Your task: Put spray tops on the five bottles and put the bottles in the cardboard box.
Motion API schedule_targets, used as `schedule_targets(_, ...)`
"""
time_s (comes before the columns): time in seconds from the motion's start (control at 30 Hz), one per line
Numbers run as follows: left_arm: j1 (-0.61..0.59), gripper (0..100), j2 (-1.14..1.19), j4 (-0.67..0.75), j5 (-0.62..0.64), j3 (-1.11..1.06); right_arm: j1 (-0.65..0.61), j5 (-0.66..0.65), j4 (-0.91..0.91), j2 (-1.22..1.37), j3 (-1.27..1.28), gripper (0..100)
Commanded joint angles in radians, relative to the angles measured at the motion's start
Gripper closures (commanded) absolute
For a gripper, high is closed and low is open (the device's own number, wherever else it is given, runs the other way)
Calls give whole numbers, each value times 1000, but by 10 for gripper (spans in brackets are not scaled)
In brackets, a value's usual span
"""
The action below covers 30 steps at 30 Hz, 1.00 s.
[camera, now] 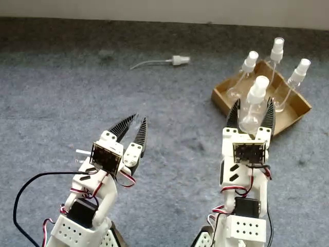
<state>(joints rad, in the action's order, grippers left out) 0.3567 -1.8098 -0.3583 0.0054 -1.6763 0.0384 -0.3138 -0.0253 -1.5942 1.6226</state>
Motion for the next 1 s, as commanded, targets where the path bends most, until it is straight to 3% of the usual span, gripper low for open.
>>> schedule_targets(0.0, 15, 973, 4, -2, -11, -19, 13, 3, -27, 58, -84, 800)
schedule_targets(0.23, 21, 973, 5, -15, -11, -19, 12, 11, -27, 394, -255, 800)
schedule_targets(0.63, 74, 972, 5, -35, -8, -19, -294, 12, -27, 627, -389, 800)
schedule_targets(0.97, 197, 969, 5, -71, -11, -19, -509, 12, -21, 688, -518, 800)
